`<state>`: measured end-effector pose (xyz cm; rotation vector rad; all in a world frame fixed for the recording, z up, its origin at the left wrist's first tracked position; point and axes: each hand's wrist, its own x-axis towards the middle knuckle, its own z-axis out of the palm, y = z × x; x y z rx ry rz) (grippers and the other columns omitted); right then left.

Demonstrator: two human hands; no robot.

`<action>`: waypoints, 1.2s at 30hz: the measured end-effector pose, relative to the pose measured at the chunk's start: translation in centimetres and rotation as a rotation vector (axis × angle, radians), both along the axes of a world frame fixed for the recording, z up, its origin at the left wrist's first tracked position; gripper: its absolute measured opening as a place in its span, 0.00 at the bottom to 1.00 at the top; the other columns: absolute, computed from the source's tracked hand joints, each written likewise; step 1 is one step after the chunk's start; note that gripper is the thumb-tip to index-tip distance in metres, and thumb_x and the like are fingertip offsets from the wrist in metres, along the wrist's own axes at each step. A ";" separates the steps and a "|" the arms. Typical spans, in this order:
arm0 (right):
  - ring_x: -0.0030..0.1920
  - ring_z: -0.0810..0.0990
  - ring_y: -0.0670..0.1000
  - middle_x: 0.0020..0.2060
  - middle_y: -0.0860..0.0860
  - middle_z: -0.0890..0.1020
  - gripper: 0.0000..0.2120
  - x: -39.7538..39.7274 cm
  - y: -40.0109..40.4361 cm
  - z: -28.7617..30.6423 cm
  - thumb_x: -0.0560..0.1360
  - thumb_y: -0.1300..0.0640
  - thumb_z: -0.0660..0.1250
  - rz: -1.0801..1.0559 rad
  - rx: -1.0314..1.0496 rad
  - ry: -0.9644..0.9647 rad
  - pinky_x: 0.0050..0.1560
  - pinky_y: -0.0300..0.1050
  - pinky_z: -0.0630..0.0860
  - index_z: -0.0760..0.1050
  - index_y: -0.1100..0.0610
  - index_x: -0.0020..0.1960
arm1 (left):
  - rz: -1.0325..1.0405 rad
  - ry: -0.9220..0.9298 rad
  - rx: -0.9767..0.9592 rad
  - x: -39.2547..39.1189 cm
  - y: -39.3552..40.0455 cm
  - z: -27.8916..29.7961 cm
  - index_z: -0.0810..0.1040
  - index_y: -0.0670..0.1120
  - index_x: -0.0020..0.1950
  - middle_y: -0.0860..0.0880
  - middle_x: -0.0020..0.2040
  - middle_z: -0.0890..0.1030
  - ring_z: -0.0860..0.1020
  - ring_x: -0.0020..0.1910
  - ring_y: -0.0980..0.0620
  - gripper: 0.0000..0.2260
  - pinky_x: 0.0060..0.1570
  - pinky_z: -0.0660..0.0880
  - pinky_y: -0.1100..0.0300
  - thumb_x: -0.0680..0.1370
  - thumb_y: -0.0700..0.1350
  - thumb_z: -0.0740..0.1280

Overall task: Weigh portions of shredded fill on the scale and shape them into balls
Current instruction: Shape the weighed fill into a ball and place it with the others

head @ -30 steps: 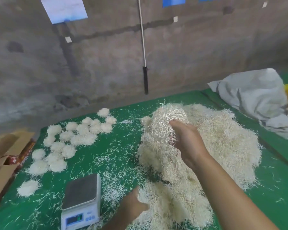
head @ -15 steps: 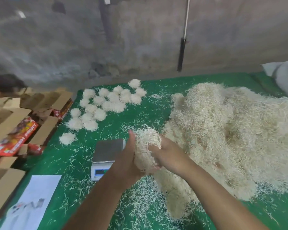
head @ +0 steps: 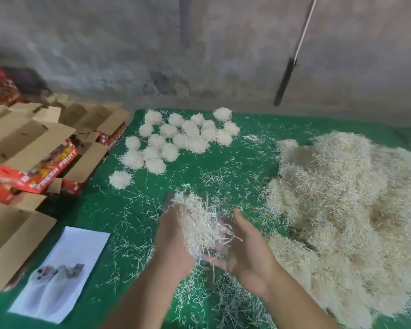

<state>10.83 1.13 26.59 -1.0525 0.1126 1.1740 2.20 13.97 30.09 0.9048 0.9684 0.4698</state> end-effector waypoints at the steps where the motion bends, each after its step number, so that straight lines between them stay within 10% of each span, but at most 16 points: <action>1: 0.67 0.80 0.63 0.65 0.59 0.81 0.25 -1.1 1.2 0.0 0.81 0.35 0.67 0.027 0.052 0.082 0.70 0.71 0.75 0.84 0.52 0.66 | -0.054 -0.039 0.006 -0.6 0.2 -0.5 0.71 0.43 0.42 0.42 0.40 0.77 0.78 0.36 0.48 0.16 0.39 0.76 0.53 0.86 0.47 0.57; 3: 0.67 0.82 0.60 0.65 0.59 0.83 0.28 -3.0 3.5 0.5 0.81 0.33 0.66 0.058 0.194 0.157 0.69 0.61 0.77 0.84 0.54 0.67 | -0.182 0.007 0.130 -1.7 -0.1 -1.3 0.75 0.46 0.49 0.45 0.50 0.80 0.79 0.50 0.48 0.09 0.54 0.76 0.49 0.81 0.51 0.61; 5: 0.61 0.83 0.56 0.59 0.57 0.84 0.26 -4.4 5.7 0.8 0.79 0.37 0.72 0.028 0.291 0.233 0.64 0.54 0.79 0.83 0.58 0.64 | -0.387 0.275 0.661 -3.1 -0.2 -3.2 0.74 0.54 0.63 0.54 0.66 0.74 0.73 0.64 0.55 0.15 0.65 0.74 0.50 0.77 0.54 0.60; 7: 0.64 0.79 0.58 0.62 0.58 0.80 0.27 -5.4 7.1 0.5 0.81 0.39 0.71 -0.002 0.264 0.276 0.67 0.54 0.75 0.79 0.58 0.69 | -0.476 0.512 1.149 -4.1 -0.3 -4.5 0.65 0.59 0.70 0.56 0.80 0.56 0.56 0.79 0.54 0.23 0.79 0.59 0.47 0.75 0.58 0.52; 9: 0.66 0.81 0.60 0.66 0.60 0.81 0.29 -6.0 7.5 -0.4 0.82 0.39 0.68 0.020 0.218 0.340 0.65 0.57 0.79 0.79 0.60 0.72 | -0.501 0.655 1.192 -4.5 0.3 -5.0 0.51 0.61 0.78 0.55 0.83 0.33 0.34 0.82 0.53 0.31 0.79 0.40 0.43 0.73 0.60 0.45; 14: 0.53 0.88 0.61 0.55 0.63 0.87 0.25 -6.7 8.1 -2.1 0.80 0.44 0.70 -0.057 0.046 0.221 0.45 0.52 0.85 0.84 0.64 0.65 | -0.657 0.576 0.926 -5.8 1.1 -6.3 0.22 0.70 0.74 0.64 0.76 0.22 0.27 0.80 0.53 0.40 0.79 0.35 0.44 0.81 0.59 0.55; 17: 0.45 0.87 0.56 0.45 0.57 0.87 0.22 -6.6 9.0 -1.5 0.75 0.42 0.75 -0.143 -0.049 0.054 0.45 0.49 0.82 0.88 0.60 0.56 | -0.675 0.181 0.334 -5.8 2.3 -5.1 0.39 0.81 0.73 0.81 0.71 0.55 0.62 0.74 0.69 0.40 0.76 0.59 0.54 0.80 0.53 0.66; 19: 0.42 0.84 0.56 0.41 0.56 0.85 0.20 -6.3 9.6 -0.1 0.75 0.40 0.74 -0.151 -0.065 0.039 0.49 0.50 0.79 0.88 0.58 0.48 | -0.553 0.105 0.030 -5.8 3.6 -4.8 0.60 0.65 0.80 0.68 0.67 0.76 0.77 0.65 0.61 0.31 0.64 0.69 0.54 0.82 0.46 0.68; 21: 0.33 0.81 0.54 0.33 0.54 0.82 0.19 -6.1 10.2 1.4 0.78 0.43 0.70 -0.142 -0.005 0.053 0.37 0.46 0.78 0.85 0.56 0.38 | -0.485 -0.014 -0.259 -6.8 4.4 -5.5 0.76 0.53 0.74 0.50 0.68 0.82 0.79 0.68 0.48 0.18 0.66 0.67 0.44 0.85 0.52 0.63; 25: 0.26 0.72 0.48 0.28 0.48 0.74 0.17 -6.1 11.1 2.9 0.78 0.47 0.73 -0.192 0.136 0.190 0.26 0.40 0.69 0.77 0.52 0.34 | -0.293 -0.188 -0.821 -9.0 4.6 -8.2 0.80 0.46 0.70 0.38 0.67 0.81 0.76 0.70 0.36 0.28 0.71 0.65 0.31 0.83 0.65 0.57; 30: 0.39 0.80 0.53 0.41 0.53 0.84 0.12 -6.6 10.4 2.1 0.83 0.49 0.68 -0.071 0.039 0.022 0.38 0.47 0.79 0.82 0.56 0.50 | -0.163 -0.098 -0.832 -8.3 2.4 -9.1 0.81 0.42 0.66 0.35 0.63 0.83 0.86 0.48 0.52 0.22 0.58 0.80 0.37 0.84 0.56 0.61; 36: 0.34 0.82 0.47 0.43 0.40 0.85 0.07 -7.0 7.7 -0.8 0.85 0.48 0.63 0.208 -0.389 -1.018 0.34 0.43 0.81 0.81 0.43 0.55 | -0.118 -0.130 -0.681 -6.9 2.7 -4.7 0.86 0.47 0.53 0.48 0.52 0.88 0.86 0.53 0.40 0.18 0.46 0.83 0.55 0.87 0.55 0.60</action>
